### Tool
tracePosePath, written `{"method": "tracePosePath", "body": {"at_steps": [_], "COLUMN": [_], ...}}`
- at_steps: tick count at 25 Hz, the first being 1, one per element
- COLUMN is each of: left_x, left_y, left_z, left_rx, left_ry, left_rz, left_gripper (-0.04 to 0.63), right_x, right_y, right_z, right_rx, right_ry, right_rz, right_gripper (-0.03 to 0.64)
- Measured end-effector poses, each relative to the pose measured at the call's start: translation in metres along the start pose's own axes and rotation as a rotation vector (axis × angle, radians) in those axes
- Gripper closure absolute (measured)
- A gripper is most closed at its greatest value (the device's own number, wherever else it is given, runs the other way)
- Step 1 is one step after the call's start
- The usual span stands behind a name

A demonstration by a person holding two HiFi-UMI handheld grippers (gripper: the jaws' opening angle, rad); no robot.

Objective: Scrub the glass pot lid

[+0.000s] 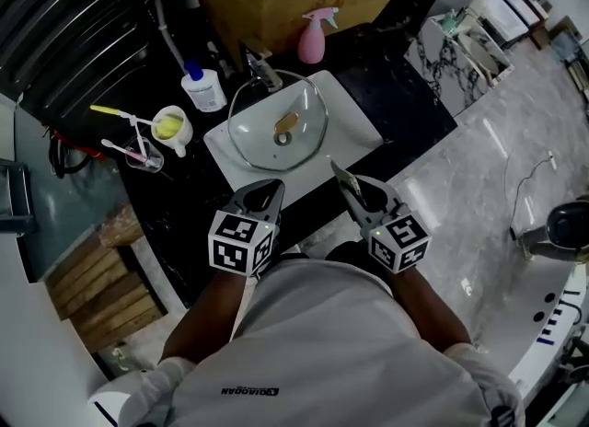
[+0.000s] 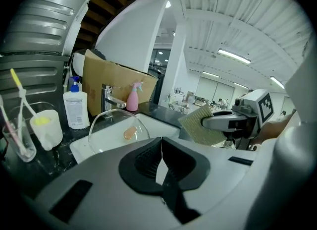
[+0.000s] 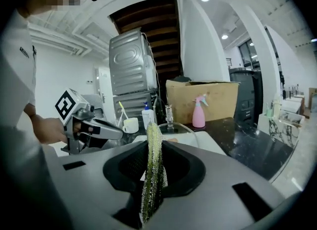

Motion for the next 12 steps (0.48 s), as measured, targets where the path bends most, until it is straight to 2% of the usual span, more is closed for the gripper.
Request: {"method": "tracePosePath", "body": {"at_steps": [3,12], "left_x": [0.014,0.037], "left_y": [0.016,0.064], "left_z": [0.003,-0.003], "left_rx": [-0.028,-0.176], "left_ry": [0.037,0.062], "left_rz": [-0.029,-0.108], "left_gripper": [0.58,0.58], "right_x": [-0.002,0.001], "right_y": [-0.004,-0.039], "right_z": [0.03,0.125], "right_rx": [-0.018,-0.055], "right_ry": [0.046,0.195], "right_rz": [-0.077,-0.269], "right_gripper": [0.529,0.529]}}
Point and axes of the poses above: the fingertips, and each gripper's own axes: z forward along the fingers, y to its left, x out of its underside, the point moved 2 cm from there along -z, backward along the fingers, and after that the axes turned 5 degrees about -x, right-handed, at the moved point
